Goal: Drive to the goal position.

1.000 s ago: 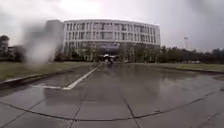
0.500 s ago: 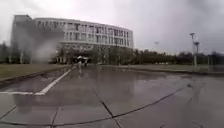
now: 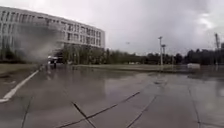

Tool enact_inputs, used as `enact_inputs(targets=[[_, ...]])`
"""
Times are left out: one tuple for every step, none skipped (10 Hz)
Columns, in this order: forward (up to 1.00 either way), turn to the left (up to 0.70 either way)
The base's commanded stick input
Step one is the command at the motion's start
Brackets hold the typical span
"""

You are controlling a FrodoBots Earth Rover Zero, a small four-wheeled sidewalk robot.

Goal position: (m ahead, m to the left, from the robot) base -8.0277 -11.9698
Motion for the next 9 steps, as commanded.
enact_inputs(targets=[[0.00,-0.70],[0.00,-0.70],[0.00,-0.70],[0.00,-0.70],[0.00,-0.70],[0.00,-0.70],[0.00,-0.70],[0.00,-0.70],[0.00,-0.70]])
